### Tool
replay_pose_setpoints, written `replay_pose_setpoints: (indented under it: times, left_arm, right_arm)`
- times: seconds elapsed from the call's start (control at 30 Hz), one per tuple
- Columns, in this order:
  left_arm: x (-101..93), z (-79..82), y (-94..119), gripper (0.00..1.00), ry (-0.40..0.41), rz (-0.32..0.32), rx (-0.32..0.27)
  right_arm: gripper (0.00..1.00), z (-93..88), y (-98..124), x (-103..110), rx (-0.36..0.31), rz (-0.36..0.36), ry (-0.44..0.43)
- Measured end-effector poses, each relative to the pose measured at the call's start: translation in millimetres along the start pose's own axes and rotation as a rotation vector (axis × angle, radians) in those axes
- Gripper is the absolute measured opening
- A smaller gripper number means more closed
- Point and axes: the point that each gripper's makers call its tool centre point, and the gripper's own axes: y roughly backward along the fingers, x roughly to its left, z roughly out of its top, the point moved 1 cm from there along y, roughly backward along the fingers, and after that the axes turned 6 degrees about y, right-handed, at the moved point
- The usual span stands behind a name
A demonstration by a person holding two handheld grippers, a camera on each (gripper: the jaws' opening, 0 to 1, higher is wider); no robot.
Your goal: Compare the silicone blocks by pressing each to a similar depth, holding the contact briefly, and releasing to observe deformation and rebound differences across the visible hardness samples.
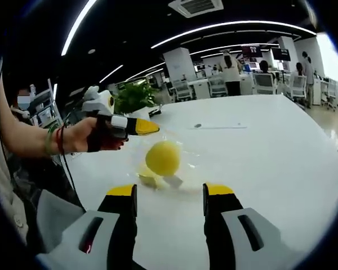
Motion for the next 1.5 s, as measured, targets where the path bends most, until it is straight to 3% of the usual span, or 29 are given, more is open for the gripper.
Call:
replay_pose_setpoints:
  times: [0.2, 0.53, 1.23, 1.5]
  left_arm:
    - [1.2, 13.6, 17, 0.0, -0.02, 0.016, -0.042]
    - [-10.4, 26.4, 34, 0.0, -0.024, -0.008, -0.07]
    - [-35.7, 39.1, 42, 0.0, -0.038, -0.072, -0.074]
    - [-42.1, 40.4, 42, 0.0, -0.05, -0.089, -0.063]
  right_arm:
    - [0.44, 6.4, -8, 2, -0.003, 0.02, 0.019]
    - [0.44, 18.6, -16, 3, -0.002, 0.05, 0.056]
    - [0.48, 61.2, -29, -10, 0.006, 0.118, 0.214]
    - [0.5, 80.4, -43, -4, 0.021, 0.193, 0.295]
